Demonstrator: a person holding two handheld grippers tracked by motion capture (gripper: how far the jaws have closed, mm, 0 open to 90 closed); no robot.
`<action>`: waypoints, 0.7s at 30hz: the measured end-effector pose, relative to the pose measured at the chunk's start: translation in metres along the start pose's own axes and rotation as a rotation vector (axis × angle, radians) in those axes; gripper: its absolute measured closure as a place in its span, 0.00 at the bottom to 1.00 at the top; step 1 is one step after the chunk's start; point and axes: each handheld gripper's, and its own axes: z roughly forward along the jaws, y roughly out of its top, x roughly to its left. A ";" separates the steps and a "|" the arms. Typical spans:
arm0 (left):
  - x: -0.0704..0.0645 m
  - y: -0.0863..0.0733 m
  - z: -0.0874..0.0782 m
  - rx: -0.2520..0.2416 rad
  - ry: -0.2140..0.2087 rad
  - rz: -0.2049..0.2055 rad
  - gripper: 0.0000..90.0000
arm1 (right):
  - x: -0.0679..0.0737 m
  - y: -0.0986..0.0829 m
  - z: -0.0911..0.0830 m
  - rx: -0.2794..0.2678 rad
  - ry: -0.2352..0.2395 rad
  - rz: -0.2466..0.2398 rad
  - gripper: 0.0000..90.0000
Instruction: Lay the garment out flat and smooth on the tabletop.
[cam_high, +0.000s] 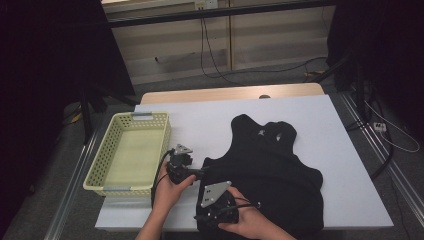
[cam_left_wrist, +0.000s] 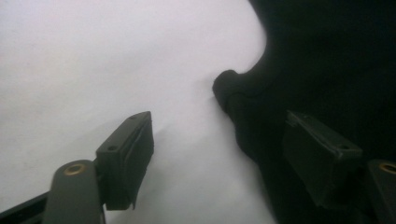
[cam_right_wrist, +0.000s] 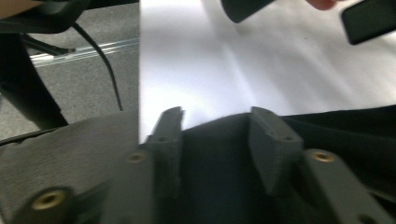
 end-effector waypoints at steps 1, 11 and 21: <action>0.000 0.000 0.000 -0.007 0.000 -0.004 0.37 | 0.001 0.000 0.000 0.001 0.015 0.002 0.70; -0.001 0.000 0.005 -0.004 -0.028 0.007 0.54 | 0.002 -0.001 0.002 -0.001 0.051 0.012 1.00; -0.008 0.002 0.008 0.013 -0.046 0.026 0.79 | -0.001 0.001 -0.004 -0.057 0.077 0.081 1.00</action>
